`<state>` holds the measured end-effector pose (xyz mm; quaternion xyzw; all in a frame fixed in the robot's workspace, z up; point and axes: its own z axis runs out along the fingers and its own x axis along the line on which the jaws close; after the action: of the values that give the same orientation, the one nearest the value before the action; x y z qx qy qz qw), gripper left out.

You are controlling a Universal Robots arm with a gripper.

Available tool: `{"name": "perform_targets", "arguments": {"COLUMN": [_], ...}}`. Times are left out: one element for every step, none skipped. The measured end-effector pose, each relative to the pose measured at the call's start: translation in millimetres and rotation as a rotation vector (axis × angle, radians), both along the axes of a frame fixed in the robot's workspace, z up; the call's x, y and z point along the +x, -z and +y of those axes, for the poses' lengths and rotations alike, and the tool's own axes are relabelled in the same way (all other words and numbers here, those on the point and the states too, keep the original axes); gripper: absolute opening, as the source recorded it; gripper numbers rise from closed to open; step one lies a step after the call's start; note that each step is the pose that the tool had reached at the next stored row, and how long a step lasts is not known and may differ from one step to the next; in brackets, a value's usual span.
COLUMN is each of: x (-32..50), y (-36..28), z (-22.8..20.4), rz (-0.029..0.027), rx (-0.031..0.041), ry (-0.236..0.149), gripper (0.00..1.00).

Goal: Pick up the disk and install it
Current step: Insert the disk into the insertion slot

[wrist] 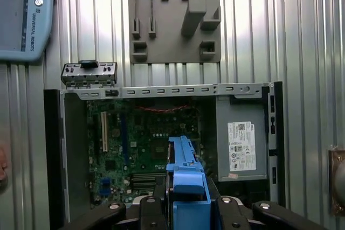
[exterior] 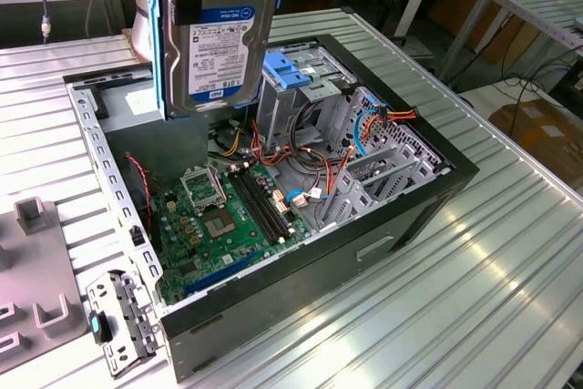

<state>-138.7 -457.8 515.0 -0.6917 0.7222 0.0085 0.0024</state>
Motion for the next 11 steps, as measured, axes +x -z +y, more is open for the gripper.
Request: {"name": "perform_targets", "arguments": {"x": [1.5, 3.6, 5.5, 8.2, 10.0, 10.8, 11.1, 11.2, 11.3, 11.3, 11.3], "y": [0.0, 0.0, 0.0, 0.0, 0.0, 0.0, 0.1, 0.0, 0.0, 0.0, 0.0], "z": [-0.6, -1.2, -1.6, -2.2, -2.5, -2.7, -2.8, -2.7, -2.7, -2.7, -2.7], "rz": [0.0, 0.0001, 0.0, 0.0001, 0.0001, 0.0001, 0.0001, 0.0001, 0.0001, 0.0001, 0.0001], "rx": [0.0, 0.0, 0.0, 0.0, 0.0, 0.0, 0.0, -0.0001, -0.0001, -0.0001, -0.0001], "ry": [0.0, 0.0, 0.0, 0.0, 0.0, 0.0, 0.0, 0.0, 0.0, 0.0, 0.0], "gripper": [0.37, 0.37, 0.37, 0.37, 0.37, 0.37, 0.37, 0.37, 0.37, 0.37, 0.37]}}
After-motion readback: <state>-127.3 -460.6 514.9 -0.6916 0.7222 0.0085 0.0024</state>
